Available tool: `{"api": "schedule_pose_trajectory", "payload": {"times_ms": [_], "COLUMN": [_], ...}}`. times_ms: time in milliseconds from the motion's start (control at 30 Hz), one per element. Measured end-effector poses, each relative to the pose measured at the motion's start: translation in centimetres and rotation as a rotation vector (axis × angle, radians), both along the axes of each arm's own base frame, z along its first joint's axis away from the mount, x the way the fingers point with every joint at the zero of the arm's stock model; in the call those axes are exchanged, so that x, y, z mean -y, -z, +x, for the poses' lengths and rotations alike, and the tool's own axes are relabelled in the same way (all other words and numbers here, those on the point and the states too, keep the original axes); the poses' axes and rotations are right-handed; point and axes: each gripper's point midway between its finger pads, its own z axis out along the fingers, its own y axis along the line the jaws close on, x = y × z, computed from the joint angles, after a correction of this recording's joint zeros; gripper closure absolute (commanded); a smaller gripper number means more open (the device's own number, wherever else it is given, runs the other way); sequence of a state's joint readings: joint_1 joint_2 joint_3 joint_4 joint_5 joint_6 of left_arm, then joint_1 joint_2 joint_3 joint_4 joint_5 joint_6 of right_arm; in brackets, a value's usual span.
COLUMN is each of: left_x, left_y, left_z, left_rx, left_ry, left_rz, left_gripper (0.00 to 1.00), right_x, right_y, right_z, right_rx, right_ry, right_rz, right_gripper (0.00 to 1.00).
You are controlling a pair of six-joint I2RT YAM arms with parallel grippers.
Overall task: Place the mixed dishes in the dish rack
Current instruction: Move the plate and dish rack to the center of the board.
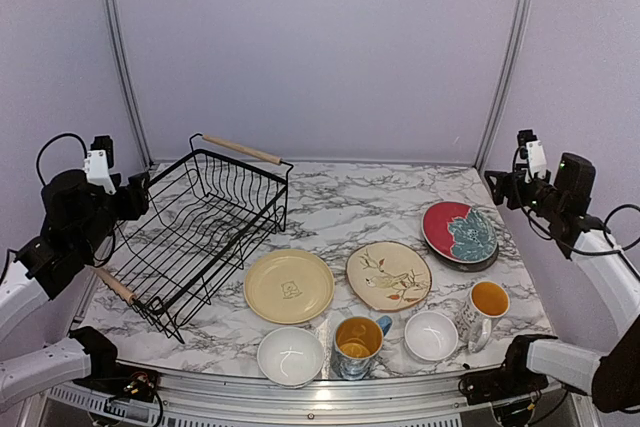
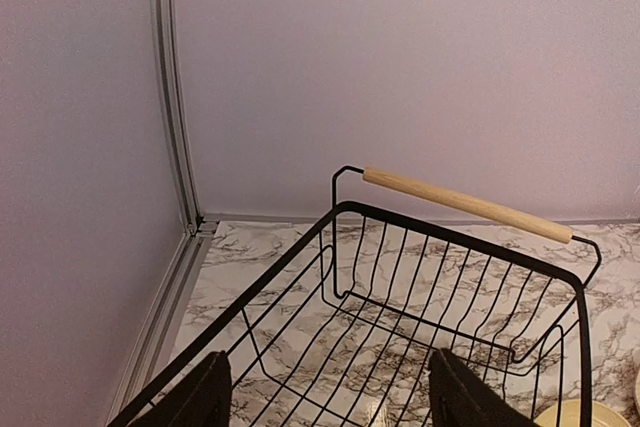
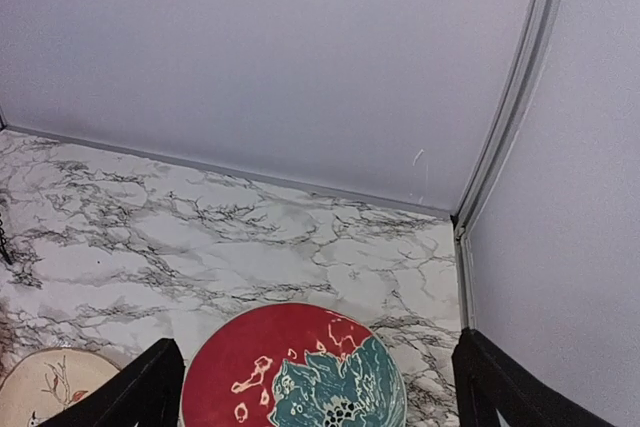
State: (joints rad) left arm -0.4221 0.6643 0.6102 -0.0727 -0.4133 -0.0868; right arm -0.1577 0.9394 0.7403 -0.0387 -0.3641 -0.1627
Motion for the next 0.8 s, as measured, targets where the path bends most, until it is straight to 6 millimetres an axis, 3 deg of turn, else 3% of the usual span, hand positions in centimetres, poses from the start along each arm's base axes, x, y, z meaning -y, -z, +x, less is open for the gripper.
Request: {"api": "schedule_pose_trajectory", "payload": {"times_ms": [100,233,400,600,700,800], "left_x": [1.0,3.9,9.1,15.3,18.8,22.1], "left_y": [0.2,-0.6,-4.7,-9.3,-8.8,-5.7], "left_z": [0.1,0.2,-0.6,-2.2,-2.9,-3.4], "left_rx": [-0.016,-0.067,-0.119,-0.180,-0.258,-0.389], "left_ry": [0.053,0.175,0.371,0.577,0.658,0.700], "left_rz": [-0.003,-0.005,-0.015,0.004,0.056,0.165], "left_gripper": [0.26,0.26,0.26,0.29,0.32,0.31], "right_x": [0.2,0.5,-0.2,-2.7,-5.0,-7.2], "right_y": [0.3,0.3,0.9,2.7,4.3,5.5], "right_z": [-0.2,-0.3,-0.4,-0.6,-0.9,-1.6], "right_rx": [0.012,0.042,0.053,0.020,-0.020,-0.049], "right_ry": [0.012,0.024,-0.036,-0.201,-0.305,-0.411], "right_rz": [0.000,-0.013,-0.069,-0.120,-0.135,-0.139], "right_gripper": [0.04,0.02,0.02,0.02,0.02,0.02]}}
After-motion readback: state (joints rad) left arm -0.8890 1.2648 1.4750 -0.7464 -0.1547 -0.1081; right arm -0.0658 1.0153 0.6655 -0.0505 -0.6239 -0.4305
